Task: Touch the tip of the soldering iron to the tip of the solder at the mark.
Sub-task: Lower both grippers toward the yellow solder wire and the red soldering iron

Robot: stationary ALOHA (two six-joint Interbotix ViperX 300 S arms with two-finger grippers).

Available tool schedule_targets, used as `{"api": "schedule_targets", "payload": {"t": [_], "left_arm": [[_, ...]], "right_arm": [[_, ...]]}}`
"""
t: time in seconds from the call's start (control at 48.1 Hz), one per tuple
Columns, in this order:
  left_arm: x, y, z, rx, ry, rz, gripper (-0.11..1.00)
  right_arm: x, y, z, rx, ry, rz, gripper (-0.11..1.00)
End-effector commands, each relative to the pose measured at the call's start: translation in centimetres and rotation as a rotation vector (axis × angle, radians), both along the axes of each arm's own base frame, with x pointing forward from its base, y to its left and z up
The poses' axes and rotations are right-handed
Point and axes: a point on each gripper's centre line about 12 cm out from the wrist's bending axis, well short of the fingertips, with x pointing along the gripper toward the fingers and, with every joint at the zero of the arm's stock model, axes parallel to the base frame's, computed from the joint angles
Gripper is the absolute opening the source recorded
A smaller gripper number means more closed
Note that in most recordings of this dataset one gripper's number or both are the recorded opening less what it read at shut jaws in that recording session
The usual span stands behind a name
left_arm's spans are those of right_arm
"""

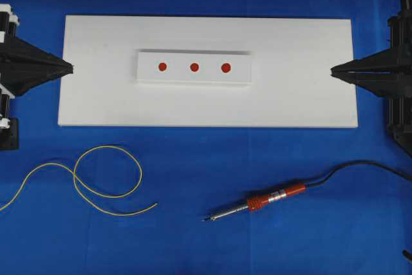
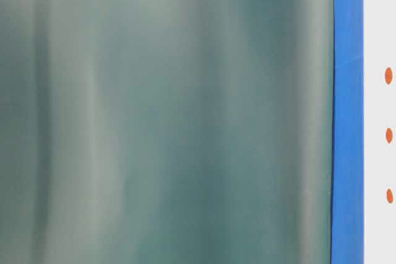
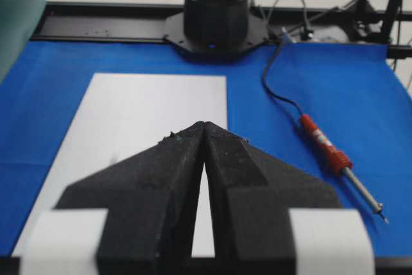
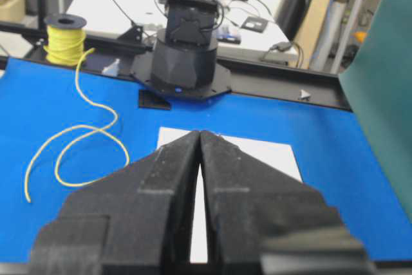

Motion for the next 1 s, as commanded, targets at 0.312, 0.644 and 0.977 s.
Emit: {"api": "schedule_targets", "payload": {"t": [0.312,0.644,0.977], "left_arm": [[0.7,-2.7,-1.7,0.001,0.105,-0.132,0.02],[1.5,-6.6,-4.7,0.017,0.211,-0.298,0.07],[1.8,-10.3,-9.0,0.046,0.338,-0.437,0.83]], "right_arm": [[2.1,2.0,-0.9,0.063,0.098,0.091,-0.06],[3.1,6.2,-3.4,0.104,0.190,0.261,0.30],[4.7,9.2,-8.9,0.141,0.306,0.321,0.90]]}}
